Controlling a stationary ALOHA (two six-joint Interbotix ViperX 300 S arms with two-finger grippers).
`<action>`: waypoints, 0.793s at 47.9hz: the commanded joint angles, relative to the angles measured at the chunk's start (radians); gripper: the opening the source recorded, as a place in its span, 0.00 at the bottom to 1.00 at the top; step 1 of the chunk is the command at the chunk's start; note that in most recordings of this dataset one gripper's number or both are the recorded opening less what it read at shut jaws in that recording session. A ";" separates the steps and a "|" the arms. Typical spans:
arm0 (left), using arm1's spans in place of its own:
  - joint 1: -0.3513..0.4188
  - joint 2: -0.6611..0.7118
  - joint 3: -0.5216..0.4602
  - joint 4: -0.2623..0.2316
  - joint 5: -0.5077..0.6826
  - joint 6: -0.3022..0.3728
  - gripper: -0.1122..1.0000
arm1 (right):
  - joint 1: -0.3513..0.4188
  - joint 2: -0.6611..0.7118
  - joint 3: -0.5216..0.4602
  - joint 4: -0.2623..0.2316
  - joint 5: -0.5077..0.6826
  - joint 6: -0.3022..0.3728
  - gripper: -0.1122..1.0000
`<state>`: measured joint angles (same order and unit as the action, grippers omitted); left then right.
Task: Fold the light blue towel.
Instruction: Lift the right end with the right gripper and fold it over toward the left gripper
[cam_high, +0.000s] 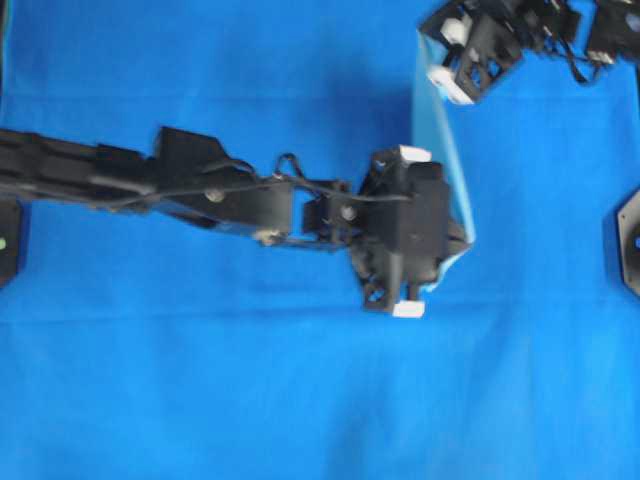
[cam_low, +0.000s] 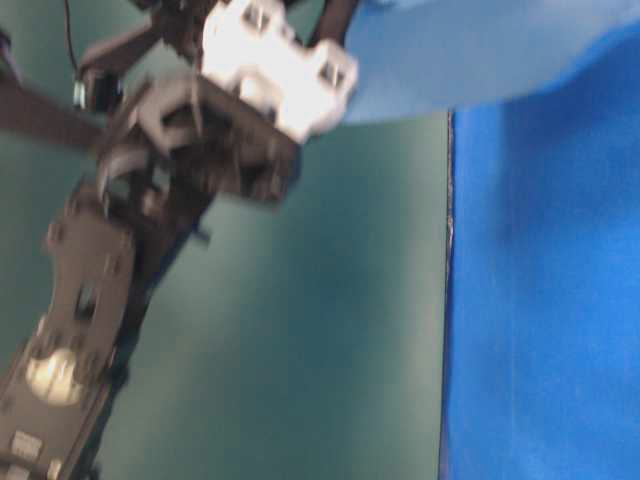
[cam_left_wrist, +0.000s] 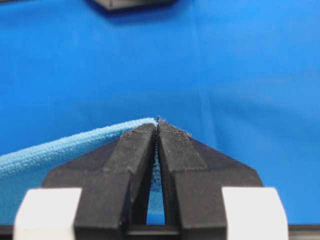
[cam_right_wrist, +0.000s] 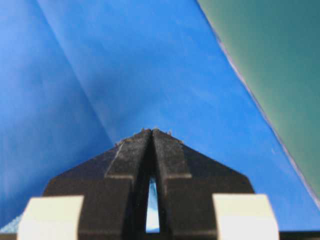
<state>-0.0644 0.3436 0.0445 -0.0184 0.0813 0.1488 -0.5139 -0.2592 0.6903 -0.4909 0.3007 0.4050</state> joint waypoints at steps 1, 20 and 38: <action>-0.037 0.021 -0.087 -0.003 -0.011 0.003 0.12 | -0.046 -0.071 0.026 -0.008 -0.002 0.000 0.11; -0.025 0.060 -0.066 -0.005 -0.017 -0.031 0.12 | -0.048 -0.041 0.066 -0.008 -0.034 0.000 0.11; -0.029 -0.078 0.284 -0.008 -0.160 -0.153 0.12 | -0.009 0.247 -0.101 -0.003 -0.219 0.003 0.11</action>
<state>-0.0644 0.3283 0.2838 -0.0245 -0.0506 0.0199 -0.5231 -0.0430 0.6565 -0.4909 0.1028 0.4080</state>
